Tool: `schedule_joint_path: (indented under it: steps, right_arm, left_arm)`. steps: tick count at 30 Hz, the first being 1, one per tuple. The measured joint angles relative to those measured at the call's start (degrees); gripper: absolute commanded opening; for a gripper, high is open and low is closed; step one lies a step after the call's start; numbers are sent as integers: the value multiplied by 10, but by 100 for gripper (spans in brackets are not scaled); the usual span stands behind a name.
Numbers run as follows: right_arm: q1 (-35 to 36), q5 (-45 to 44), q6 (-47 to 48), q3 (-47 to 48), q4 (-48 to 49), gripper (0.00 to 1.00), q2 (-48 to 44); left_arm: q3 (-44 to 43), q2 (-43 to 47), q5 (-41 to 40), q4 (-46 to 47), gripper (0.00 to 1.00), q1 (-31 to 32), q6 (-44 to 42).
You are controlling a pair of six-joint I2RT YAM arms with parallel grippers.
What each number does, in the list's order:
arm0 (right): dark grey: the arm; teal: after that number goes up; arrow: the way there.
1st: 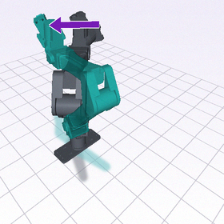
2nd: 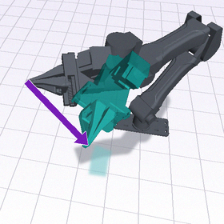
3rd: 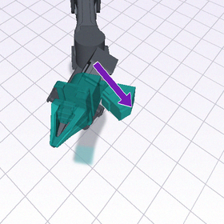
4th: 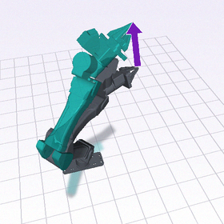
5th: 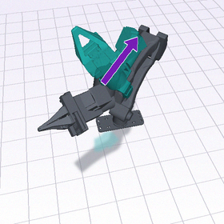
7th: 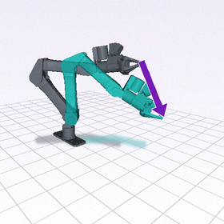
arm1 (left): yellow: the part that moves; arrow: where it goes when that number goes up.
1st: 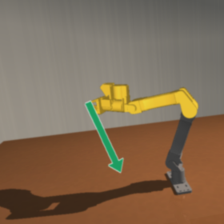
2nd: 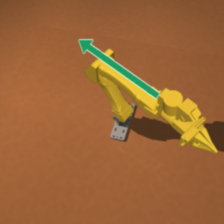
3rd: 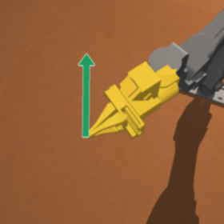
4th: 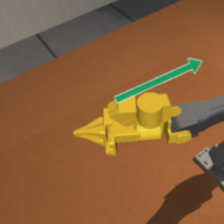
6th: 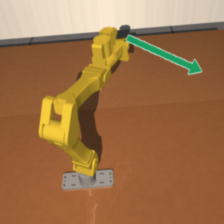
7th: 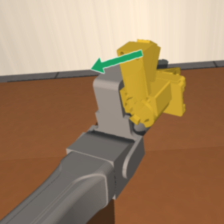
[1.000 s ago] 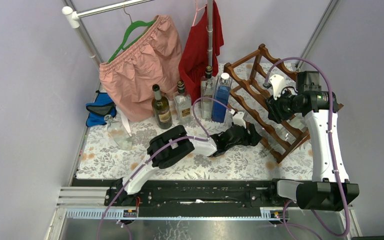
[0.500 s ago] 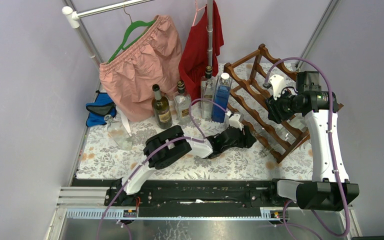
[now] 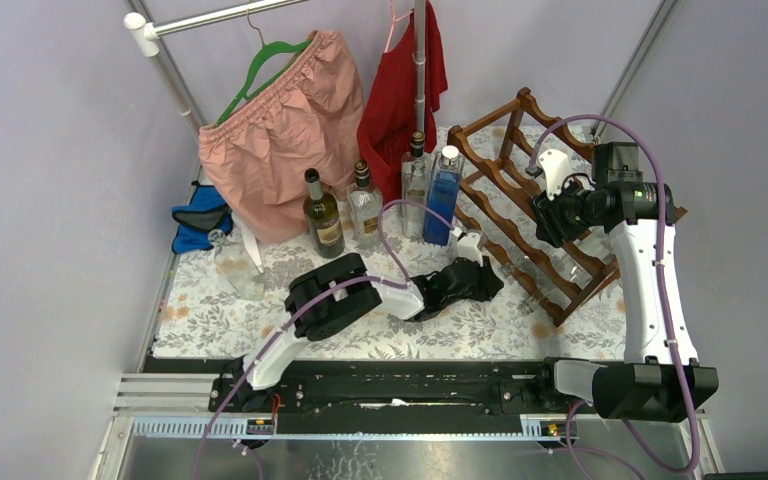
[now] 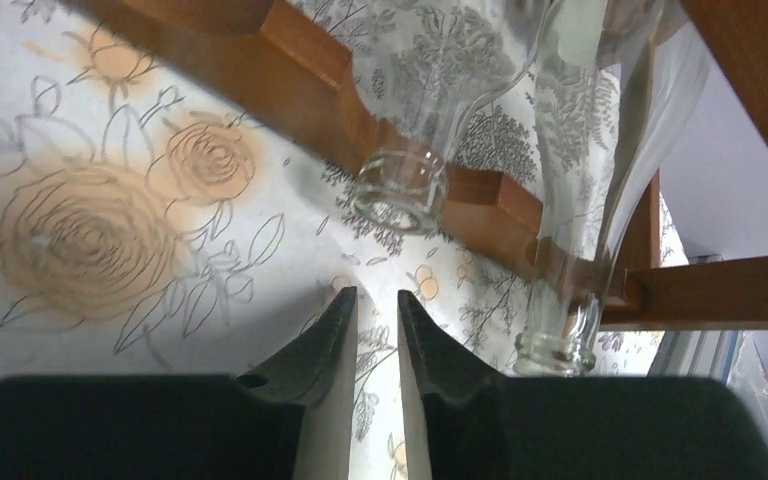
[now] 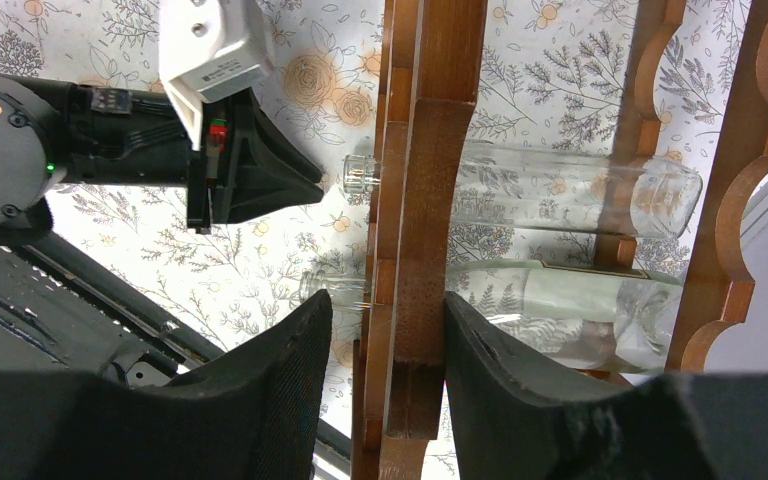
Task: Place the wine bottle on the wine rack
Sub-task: Place the wine bottle in the wine rack.
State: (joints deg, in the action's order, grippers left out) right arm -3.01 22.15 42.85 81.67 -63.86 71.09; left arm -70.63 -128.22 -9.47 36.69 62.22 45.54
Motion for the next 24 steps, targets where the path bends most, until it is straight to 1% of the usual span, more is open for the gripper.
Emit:
schedule_joint_path:
  steps: [10,20,24]
  right_arm:
    - [0,0,4,0,-1,51,0]
    - [0,-1,9,-5,1,51,-4]
    - [0,-1,9,-6,2,51,-4]
  left_arm:
    - [-95,-48,0,-57,26,-1,0]
    - [-145,-65,11,-109,25,-7,-11]
    - [-159,-73,20,-112,27,-12,-16]
